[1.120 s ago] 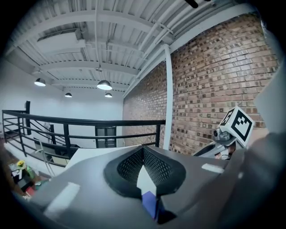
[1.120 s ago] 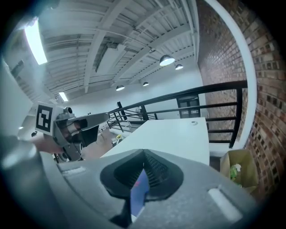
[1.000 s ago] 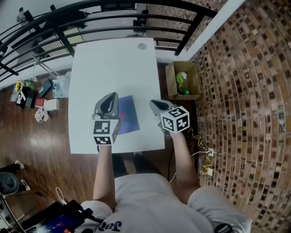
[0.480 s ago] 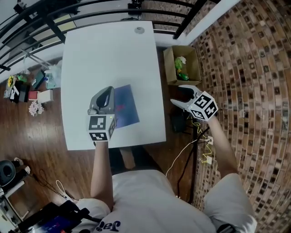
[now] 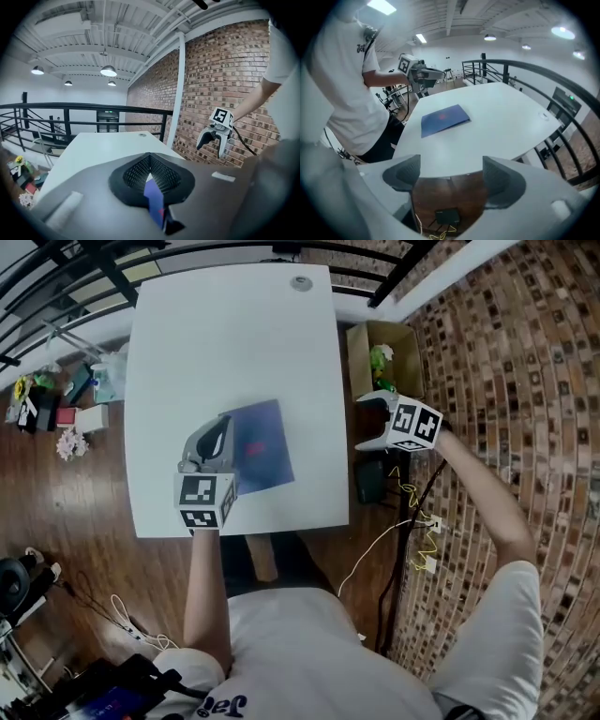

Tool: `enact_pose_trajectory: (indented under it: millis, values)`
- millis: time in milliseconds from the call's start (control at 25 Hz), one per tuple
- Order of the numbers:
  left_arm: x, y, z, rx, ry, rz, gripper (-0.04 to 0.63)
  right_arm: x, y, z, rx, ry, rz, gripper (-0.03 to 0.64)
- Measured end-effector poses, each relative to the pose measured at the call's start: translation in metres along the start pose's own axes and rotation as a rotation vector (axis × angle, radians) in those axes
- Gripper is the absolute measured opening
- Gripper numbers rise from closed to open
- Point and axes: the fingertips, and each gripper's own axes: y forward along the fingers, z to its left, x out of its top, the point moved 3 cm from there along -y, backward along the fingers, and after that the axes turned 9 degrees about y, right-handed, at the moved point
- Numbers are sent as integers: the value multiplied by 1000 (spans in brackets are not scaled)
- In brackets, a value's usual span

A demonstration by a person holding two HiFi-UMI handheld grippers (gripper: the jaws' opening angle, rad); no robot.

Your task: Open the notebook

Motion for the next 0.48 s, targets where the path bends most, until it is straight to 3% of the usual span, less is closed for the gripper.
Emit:
enact_pose_trajectory:
  millis: [160, 480]
  values:
    - [-9, -4, 9, 8, -12, 9, 17, 23, 33, 5, 152, 206, -3, 397]
    - [-20, -11, 20, 25, -32, 10, 17, 72, 82, 22, 364, 597, -191, 387]
